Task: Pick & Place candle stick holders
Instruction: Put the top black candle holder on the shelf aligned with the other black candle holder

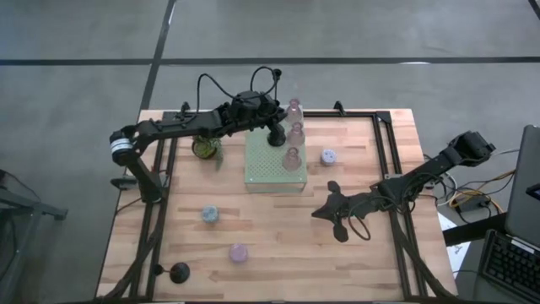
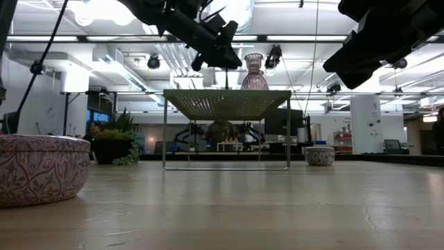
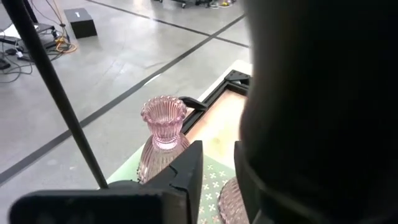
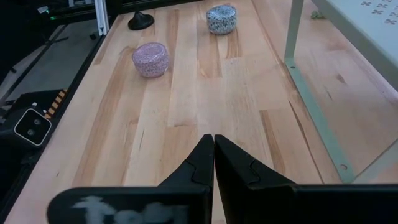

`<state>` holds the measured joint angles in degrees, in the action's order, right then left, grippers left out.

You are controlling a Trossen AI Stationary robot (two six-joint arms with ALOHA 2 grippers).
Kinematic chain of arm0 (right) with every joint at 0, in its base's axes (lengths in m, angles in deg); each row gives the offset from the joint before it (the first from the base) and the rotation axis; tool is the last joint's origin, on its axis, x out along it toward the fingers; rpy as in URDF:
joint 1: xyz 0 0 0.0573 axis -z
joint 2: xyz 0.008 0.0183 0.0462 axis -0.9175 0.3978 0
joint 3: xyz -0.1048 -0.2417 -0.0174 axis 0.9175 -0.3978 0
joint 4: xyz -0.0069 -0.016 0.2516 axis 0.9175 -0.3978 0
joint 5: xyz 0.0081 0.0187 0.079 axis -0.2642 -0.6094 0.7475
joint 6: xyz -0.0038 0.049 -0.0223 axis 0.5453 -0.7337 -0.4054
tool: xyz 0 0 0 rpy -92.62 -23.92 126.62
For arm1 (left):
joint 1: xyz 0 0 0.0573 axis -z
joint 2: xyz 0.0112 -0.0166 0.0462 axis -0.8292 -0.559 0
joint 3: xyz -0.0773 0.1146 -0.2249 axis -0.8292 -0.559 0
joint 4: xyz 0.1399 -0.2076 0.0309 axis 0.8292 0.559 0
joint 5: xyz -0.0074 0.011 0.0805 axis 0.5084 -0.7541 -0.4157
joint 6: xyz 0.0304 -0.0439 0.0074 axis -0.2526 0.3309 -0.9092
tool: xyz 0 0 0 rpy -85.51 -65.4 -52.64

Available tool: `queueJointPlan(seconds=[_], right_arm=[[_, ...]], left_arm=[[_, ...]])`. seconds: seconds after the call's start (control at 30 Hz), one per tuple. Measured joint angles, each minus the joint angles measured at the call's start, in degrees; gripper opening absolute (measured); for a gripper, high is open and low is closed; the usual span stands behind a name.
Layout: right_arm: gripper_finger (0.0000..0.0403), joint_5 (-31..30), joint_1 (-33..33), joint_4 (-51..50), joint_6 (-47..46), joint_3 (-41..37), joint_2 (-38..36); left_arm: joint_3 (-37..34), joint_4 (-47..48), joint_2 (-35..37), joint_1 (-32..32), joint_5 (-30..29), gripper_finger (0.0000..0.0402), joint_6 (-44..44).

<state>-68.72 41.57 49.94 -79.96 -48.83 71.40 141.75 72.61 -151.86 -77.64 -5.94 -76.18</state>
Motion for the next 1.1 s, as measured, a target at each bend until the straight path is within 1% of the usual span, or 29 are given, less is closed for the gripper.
queueJointPlan(seconds=[0.1, 0.23, 0.4, 0.57, 0.77, 1.0, 1.1], right_arm=[[0.0008, 0.0, 0.0, 0.0, 0.0, 0.0, 0.0], [0.0008, 0.0, 0.0, 0.0, 0.0, -0.1, 0.0], [0.0008, 0.0, 0.0, 0.0, 0.0, -0.1, 0.0], [0.0008, -0.1, 0.0, 0.0, 0.0, -0.1, 0.0], [0.0008, -0.2, 0.0, 0.0, 0.0, -0.1, 0.0], [0.0008, -0.2, 0.0, 0.1, 0.0, -0.1, 0.0], [0.0008, -0.2, 0.0, 0.1, 0.0, -0.2, 0.0]], left_arm=[[0.0, 0.9, 0.6, 0.0, 0.0, 0.0119, 0.2], [0.0, 2.1, 1.5, 0.0, 0.0, 0.0143, -1.9], [0.0, 3.5, 2.4, 0.0, 0.4, 0.0162, -3.4], [0.0, 4.1, 2.5, 0.0, 0.4, 0.0165, -5.4], [0.0, 4.3, 3.0, 0.0, 0.5, 0.0165, -5.7], [0.0, 8.4, 5.8, 0.1, 0.6, 0.0165, -7.1], [0.0, 9.0, 7.3, 0.1, 2.1, 0.0165, -7.1]])
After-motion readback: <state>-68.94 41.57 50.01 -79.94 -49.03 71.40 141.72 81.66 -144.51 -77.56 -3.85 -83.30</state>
